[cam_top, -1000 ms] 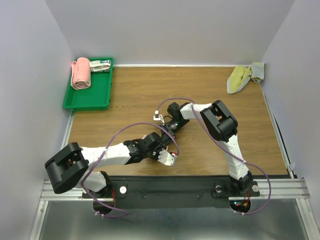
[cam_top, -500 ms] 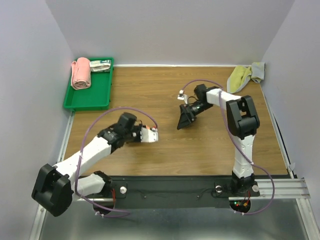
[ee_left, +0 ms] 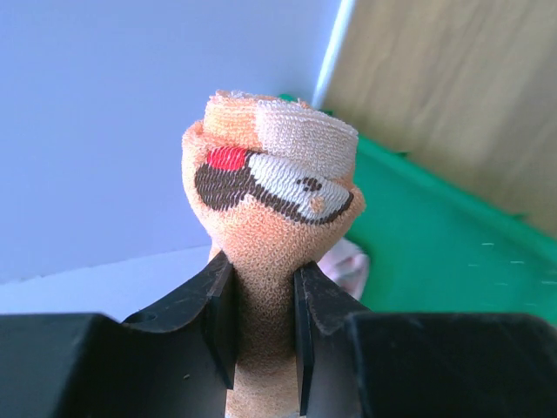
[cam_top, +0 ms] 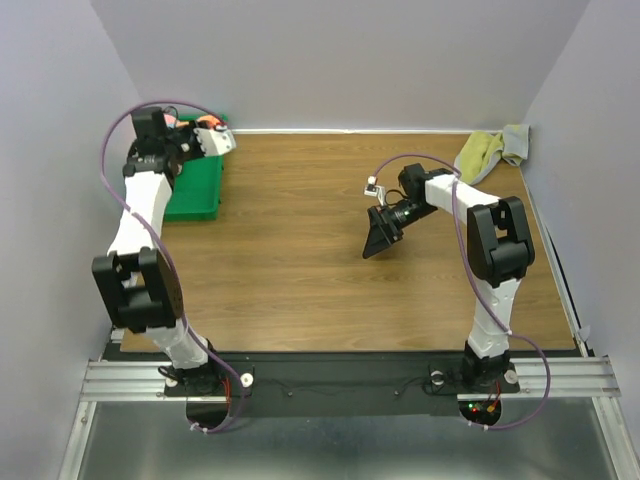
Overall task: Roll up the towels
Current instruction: Place the rolled towel into the container
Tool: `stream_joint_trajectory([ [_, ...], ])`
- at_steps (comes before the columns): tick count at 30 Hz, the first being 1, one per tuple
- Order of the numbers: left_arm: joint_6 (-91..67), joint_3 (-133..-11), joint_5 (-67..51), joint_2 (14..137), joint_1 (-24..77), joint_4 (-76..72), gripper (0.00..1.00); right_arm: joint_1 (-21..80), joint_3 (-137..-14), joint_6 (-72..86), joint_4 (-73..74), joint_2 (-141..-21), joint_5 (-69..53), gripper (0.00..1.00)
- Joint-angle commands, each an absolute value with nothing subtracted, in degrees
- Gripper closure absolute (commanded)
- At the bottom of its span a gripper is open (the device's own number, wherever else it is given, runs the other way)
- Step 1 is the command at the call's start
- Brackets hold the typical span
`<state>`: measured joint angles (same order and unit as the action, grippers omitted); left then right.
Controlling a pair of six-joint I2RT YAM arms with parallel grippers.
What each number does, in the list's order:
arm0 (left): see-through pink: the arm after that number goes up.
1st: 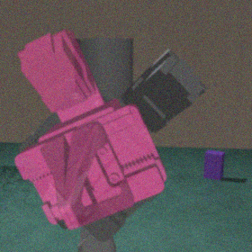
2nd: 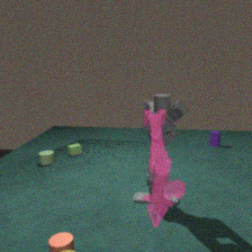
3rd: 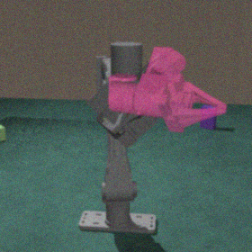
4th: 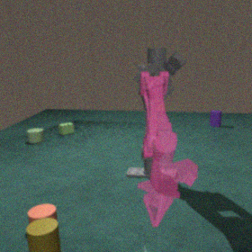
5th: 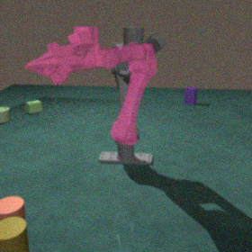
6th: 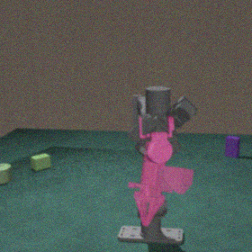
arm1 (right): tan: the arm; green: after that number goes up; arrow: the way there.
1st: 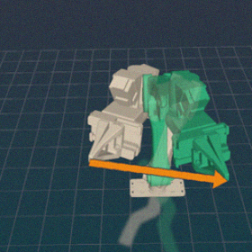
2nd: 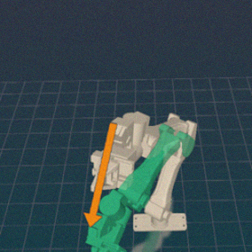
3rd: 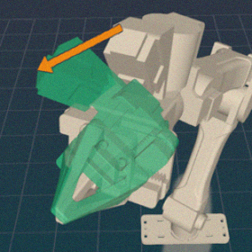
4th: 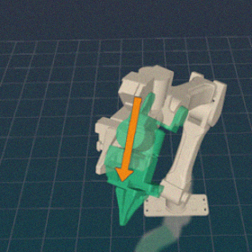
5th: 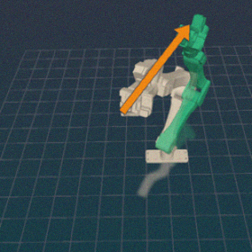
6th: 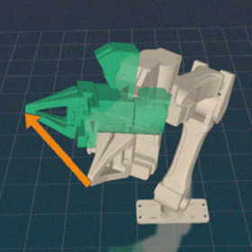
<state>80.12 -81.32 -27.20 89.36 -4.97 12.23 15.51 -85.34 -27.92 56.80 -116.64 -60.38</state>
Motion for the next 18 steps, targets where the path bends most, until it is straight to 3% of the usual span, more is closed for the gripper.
stream_joint_trajectory([
  [1,84.4,-91.5,-36.7,98.8,-8.5,6.9,1.0,15.6,-84.3,-29.3,58.1,-115.1,-60.1,0.0],
  [8,82.8,-102.2,-43.2,113.4,-11.4,-3.4,1.0,15.6,-82.9,-29.4,57.9,-117.0,-59.8,0.0],
  [18,91.2,-108.7,-41.7,127.3,-12.3,-4.0,1.0,15.6,-81.9,-29.4,58.0,-119.5,-59.5,0.0],
])
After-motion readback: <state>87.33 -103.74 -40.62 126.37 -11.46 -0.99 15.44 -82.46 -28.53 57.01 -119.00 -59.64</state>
